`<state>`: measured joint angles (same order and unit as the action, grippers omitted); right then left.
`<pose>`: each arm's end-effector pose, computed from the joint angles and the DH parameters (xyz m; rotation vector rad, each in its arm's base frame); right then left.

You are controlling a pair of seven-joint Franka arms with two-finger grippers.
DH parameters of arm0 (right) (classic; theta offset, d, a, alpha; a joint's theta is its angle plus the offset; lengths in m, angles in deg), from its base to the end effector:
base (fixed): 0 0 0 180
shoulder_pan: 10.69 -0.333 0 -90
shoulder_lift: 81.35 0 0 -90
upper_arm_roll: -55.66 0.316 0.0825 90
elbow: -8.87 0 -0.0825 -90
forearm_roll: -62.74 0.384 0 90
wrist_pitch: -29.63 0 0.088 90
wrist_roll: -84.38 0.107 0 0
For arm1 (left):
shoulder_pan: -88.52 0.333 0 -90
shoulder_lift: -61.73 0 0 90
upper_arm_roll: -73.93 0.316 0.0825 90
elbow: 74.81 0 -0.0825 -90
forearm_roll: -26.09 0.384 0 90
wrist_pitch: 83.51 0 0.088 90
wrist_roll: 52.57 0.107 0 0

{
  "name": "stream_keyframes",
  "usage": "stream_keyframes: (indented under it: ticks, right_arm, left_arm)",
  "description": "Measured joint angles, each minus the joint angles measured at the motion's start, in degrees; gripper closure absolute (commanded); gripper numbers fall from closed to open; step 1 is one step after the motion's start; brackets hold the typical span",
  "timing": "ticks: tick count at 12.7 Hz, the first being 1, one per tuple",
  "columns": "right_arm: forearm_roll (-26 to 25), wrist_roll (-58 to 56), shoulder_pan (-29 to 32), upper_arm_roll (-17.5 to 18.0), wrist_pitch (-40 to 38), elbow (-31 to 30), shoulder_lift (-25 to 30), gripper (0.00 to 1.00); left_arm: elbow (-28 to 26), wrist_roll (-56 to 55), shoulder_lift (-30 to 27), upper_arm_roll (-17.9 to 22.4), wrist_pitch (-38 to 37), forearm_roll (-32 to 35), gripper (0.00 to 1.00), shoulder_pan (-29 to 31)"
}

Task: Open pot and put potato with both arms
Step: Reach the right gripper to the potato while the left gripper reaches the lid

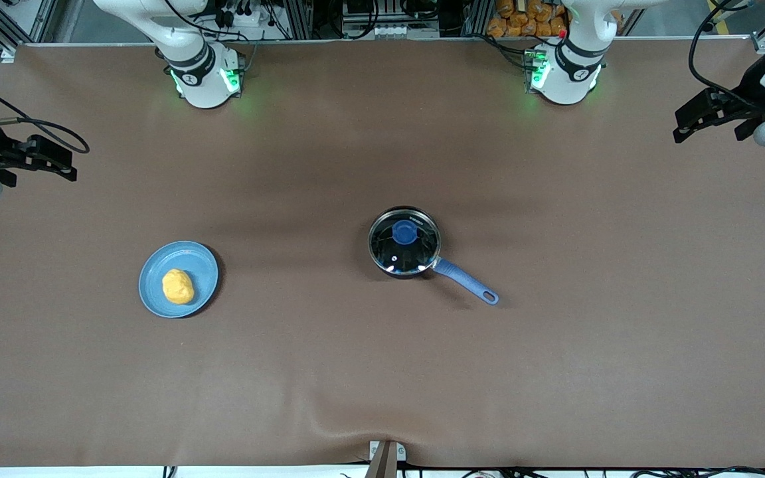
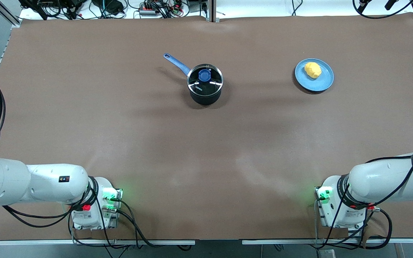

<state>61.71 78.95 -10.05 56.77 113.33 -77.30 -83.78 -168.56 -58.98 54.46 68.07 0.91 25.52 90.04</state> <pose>0.5562 0.0022 0.6230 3.1212 0.1590 -0.1347 0.5026 -0.0430 0.6524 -3.1342 -0.0570 0.0567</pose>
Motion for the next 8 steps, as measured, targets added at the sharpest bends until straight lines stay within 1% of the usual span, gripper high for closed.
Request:
stream_keyframes:
  ticks: [5, 8]
  right_arm:
    - [0.0, 0.0, 0.0, 0.0, 0.0, 0.0, 0.0, 0.0]
    - [0.0, -0.2, 0.0, 0.0, 0.1, 0.0, -0.2, 0.0]
  left_arm:
    - [0.0, 0.1, 0.2, 0.0, 0.0, 0.0, 0.0, 0.0]
    - [0.3, 0.3, 1.2, 0.0, 0.1, 0.0, 0.0, 0.0]
